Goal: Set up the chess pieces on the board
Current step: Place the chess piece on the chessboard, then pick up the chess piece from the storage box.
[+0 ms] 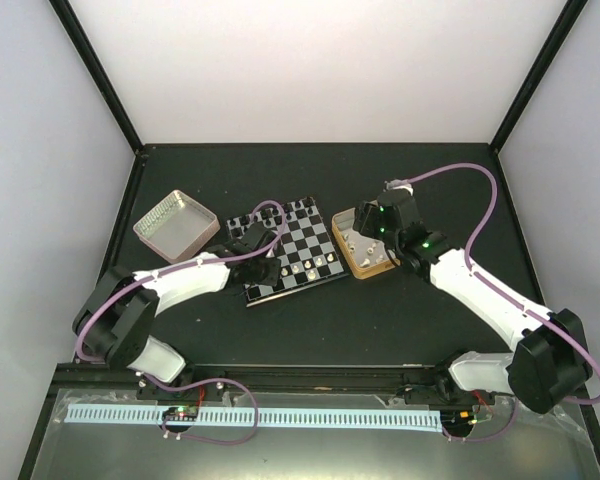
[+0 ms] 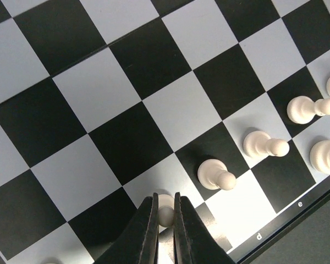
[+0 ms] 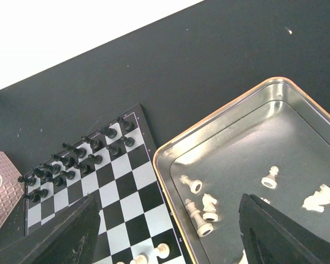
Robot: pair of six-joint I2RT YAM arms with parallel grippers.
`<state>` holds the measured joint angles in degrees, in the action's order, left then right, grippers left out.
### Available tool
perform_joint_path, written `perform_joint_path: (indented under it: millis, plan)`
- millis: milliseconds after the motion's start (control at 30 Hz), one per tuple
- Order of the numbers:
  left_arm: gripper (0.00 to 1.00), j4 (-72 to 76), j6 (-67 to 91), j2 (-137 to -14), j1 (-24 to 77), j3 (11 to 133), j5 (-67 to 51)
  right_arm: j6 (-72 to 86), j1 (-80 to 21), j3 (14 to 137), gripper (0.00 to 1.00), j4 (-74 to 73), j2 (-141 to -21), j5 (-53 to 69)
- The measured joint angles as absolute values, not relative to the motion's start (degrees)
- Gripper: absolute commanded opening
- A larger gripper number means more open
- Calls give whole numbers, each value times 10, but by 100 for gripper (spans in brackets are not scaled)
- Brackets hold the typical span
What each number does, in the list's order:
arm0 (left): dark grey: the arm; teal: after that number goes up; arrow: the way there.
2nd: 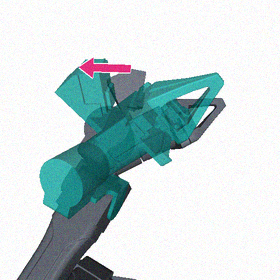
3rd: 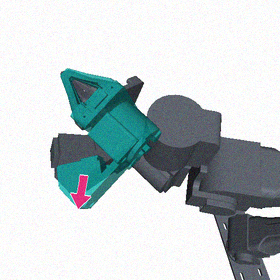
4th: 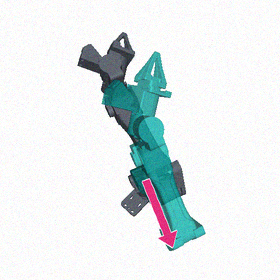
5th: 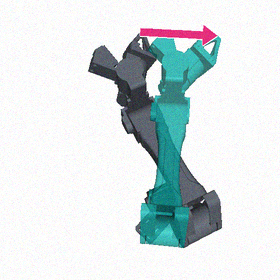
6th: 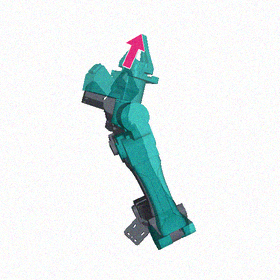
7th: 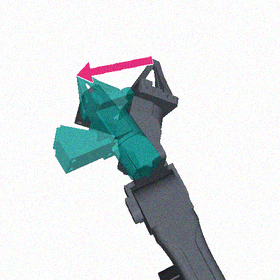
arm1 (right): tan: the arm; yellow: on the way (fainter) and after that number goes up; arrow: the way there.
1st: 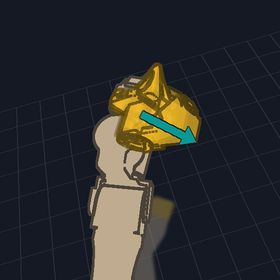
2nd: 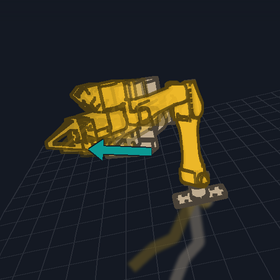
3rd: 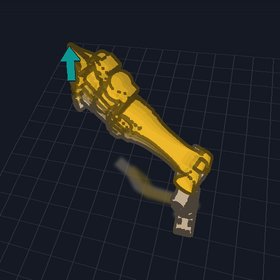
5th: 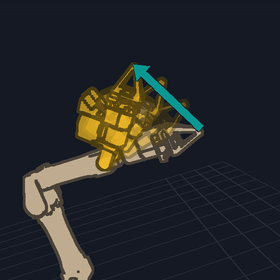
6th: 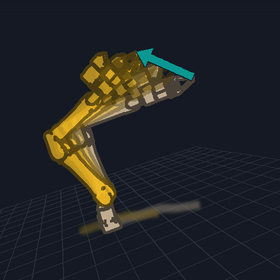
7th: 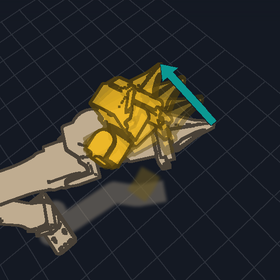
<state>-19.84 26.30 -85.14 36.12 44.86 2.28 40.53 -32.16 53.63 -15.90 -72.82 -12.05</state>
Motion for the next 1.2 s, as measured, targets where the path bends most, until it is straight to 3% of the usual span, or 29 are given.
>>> perform_joint_path:
  millis: [200, 767, 1200]
  plan:
    - [16, -192, 263, -856, 361, 445, 21, 409, -318, 536, 70, -160, -731, -119]
    - [31, -209, 260, -810, 364, 446, 30, 411, -304, 539, 68, -169, -741, -108]
    - [45, -201, 272, -611, 357, 447, 88, 399, -245, 659, 57, -295, -955, -81]
